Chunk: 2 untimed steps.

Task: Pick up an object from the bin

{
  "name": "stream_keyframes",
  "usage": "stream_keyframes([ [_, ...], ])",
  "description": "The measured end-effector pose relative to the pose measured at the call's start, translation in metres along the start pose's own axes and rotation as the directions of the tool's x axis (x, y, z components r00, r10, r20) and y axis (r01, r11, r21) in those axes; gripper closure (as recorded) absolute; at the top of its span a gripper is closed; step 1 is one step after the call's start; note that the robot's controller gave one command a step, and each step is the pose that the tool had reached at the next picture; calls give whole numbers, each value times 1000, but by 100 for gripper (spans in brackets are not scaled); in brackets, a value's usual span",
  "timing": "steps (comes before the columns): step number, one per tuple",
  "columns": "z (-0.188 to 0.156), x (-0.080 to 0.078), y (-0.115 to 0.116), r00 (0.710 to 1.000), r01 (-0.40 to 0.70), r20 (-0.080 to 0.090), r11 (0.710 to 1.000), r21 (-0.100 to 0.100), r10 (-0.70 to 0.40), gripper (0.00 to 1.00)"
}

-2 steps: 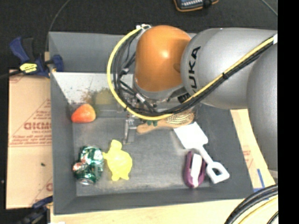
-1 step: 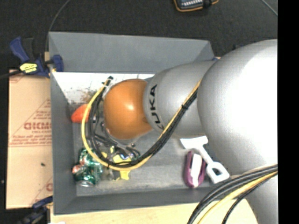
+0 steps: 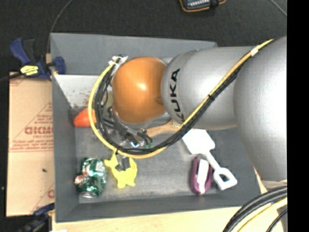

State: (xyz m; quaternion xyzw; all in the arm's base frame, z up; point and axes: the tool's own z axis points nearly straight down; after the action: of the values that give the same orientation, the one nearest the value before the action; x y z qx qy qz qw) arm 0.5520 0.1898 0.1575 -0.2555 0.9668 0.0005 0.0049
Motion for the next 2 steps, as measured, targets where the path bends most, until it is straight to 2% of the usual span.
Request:
stream_keyframes([
  [1, 57, 30, 53, 873, 488, -10, 873, -15, -488, 0],
  [2, 87, 8, 35, 871, 492, 3, 871, -1, -492, 0],
])
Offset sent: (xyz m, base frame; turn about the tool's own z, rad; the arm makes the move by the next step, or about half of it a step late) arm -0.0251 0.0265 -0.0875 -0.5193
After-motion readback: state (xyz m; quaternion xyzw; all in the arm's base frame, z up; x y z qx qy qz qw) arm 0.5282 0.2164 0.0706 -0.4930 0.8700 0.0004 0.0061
